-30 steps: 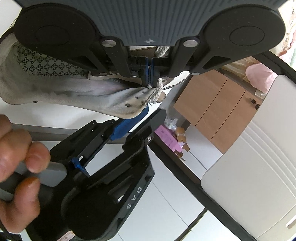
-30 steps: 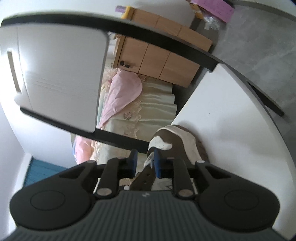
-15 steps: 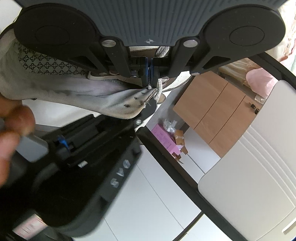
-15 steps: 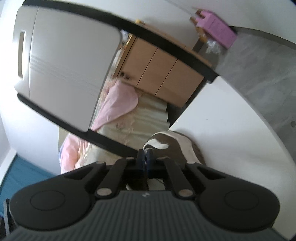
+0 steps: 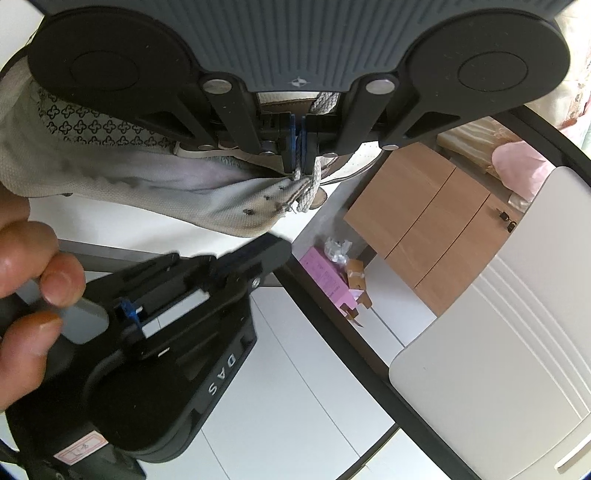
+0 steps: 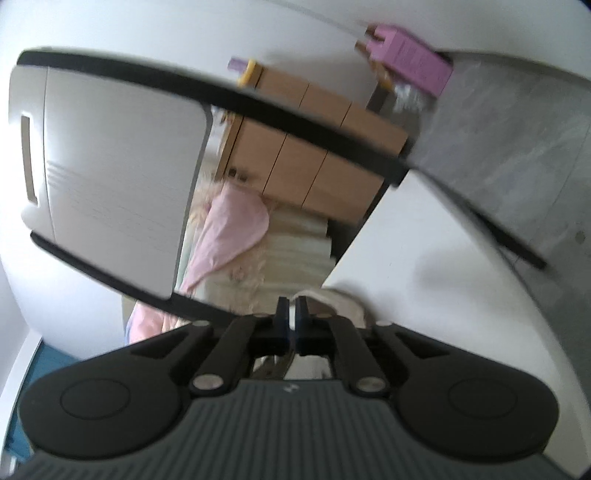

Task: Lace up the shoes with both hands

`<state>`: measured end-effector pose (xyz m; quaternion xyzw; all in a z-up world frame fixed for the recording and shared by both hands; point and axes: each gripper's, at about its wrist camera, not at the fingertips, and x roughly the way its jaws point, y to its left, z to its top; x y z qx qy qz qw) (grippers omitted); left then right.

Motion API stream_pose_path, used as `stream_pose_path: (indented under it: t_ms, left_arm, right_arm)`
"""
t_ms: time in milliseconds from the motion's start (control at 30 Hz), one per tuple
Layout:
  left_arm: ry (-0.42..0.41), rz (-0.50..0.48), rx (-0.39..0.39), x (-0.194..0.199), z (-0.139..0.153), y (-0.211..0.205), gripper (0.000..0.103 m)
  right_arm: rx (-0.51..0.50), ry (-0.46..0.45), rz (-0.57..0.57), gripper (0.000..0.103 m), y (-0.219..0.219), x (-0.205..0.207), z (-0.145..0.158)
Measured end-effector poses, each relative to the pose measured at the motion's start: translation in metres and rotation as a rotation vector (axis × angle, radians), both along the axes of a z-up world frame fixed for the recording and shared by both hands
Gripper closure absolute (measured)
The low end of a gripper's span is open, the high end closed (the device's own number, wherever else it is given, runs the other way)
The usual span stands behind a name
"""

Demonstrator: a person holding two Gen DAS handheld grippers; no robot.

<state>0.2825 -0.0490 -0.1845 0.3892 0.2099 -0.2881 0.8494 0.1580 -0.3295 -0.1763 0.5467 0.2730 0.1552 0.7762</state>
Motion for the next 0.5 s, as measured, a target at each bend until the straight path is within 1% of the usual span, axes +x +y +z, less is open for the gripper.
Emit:
stream_pose_path:
  t_ms: [67,167,267,400,500]
  left_arm:
    - [0.002,-0.003,-0.004,-0.005,0.004,0.0,0.1]
    - [0.007,-0.005,-0.006,-0.008,0.006,-0.003,0.1]
    - [0.005,-0.007,-0.003,0.0,0.004,-0.003,0.1]
    - [0.004,-0.006,0.0,0.003,0.002,-0.004,0.1]
    - [0.004,-0.002,0.0,-0.032,0.007,-0.012,0.1]
  right_arm:
    - [0.007,-0.017,0.034,0.095,0.004,0.002,0.0]
    - [-0.006,-0.013,0.072,0.095,0.01,0.004,-0.001]
    - [0.015,-0.013,0.085,0.095,0.012,0.004,-0.002]
    - [-0.002,-0.024,0.089,0.096,0.016,0.003,-0.002]
    - [-0.028,-0.036,0.074,0.1,0.019,0.0,0.0]
